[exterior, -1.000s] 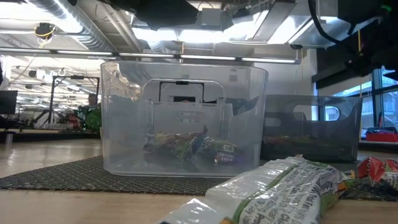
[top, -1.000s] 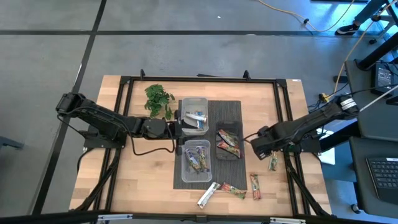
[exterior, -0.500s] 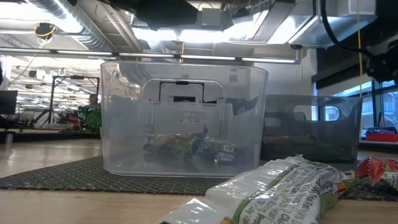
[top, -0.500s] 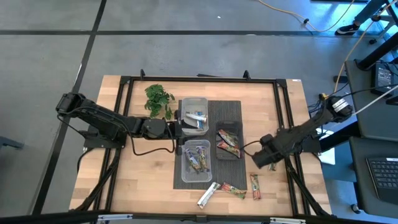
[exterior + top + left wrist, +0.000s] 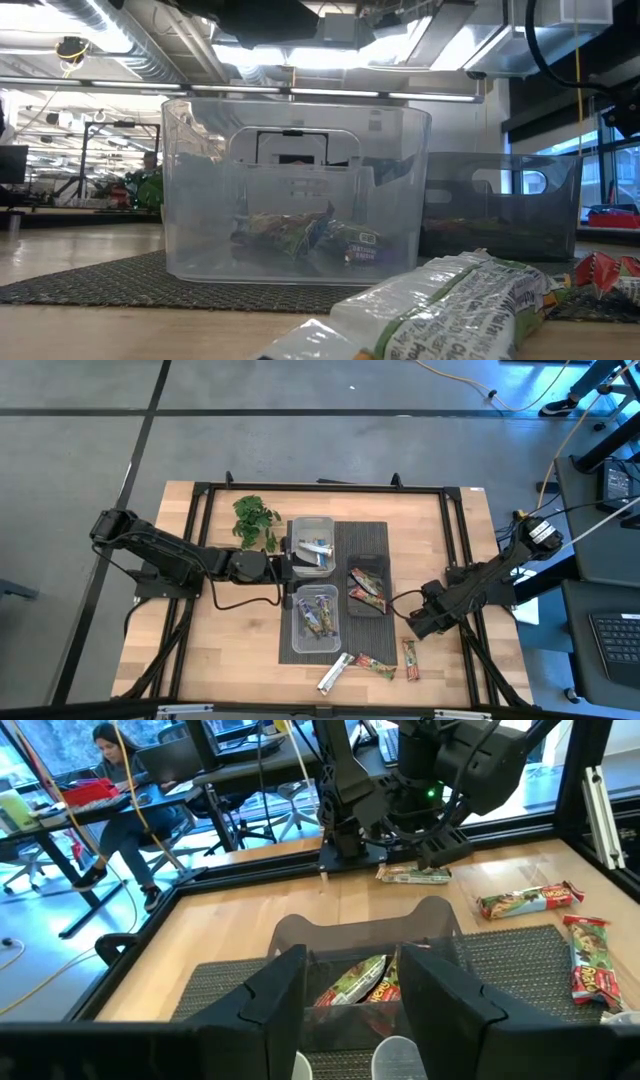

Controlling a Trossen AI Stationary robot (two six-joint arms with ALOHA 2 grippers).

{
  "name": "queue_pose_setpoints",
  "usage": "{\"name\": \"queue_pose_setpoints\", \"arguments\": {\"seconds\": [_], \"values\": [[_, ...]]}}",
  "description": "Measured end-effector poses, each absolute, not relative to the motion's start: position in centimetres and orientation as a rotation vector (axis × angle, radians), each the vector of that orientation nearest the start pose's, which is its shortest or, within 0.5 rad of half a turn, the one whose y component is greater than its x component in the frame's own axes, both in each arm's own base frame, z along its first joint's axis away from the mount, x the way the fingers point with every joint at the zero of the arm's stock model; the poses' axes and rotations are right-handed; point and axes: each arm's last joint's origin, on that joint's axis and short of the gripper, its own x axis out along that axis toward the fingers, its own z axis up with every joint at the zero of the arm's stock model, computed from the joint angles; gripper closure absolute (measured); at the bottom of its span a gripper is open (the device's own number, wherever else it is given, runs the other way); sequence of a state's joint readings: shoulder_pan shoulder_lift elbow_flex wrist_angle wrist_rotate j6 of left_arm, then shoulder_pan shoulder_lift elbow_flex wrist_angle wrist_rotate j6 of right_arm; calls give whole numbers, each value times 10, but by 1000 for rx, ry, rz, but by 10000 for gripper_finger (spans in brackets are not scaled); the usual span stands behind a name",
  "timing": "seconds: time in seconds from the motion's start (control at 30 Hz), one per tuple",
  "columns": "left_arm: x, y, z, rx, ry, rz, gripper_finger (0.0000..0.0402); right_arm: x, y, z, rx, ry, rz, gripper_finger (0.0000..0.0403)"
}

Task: Pick and place Granola Bars by type
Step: Put the yellow granola bar into the gray bin

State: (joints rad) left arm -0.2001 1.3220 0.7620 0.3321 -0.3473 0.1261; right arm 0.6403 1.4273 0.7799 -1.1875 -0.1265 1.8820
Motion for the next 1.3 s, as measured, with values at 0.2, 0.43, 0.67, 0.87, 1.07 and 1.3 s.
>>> {"name": "queue_pose_setpoints", "arguments": {"seconds": [0.2, 0.43, 0.67, 0.87, 1.07, 1.3], "values": [[283, -47, 259, 187, 229, 133, 249, 148, 115, 172, 798, 1543, -1199, 121], [283, -47, 259, 187, 229, 133, 249, 149, 117, 165, 856, 1494, -1339, 120], [283, -47, 259, 211, 230, 130, 249, 157, 123, 152, 867, 1479, -1357, 120], [283, -47, 259, 221, 222, 130, 249, 164, 129, 141, 897, 1473, -1325, 120], [283, -47, 260, 263, 225, 125, 249, 165, 130, 134, 876, 1467, -1386, 120], [283, -47, 260, 263, 225, 125, 249, 165, 131, 133, 904, 1442, -1439, 120]]}}
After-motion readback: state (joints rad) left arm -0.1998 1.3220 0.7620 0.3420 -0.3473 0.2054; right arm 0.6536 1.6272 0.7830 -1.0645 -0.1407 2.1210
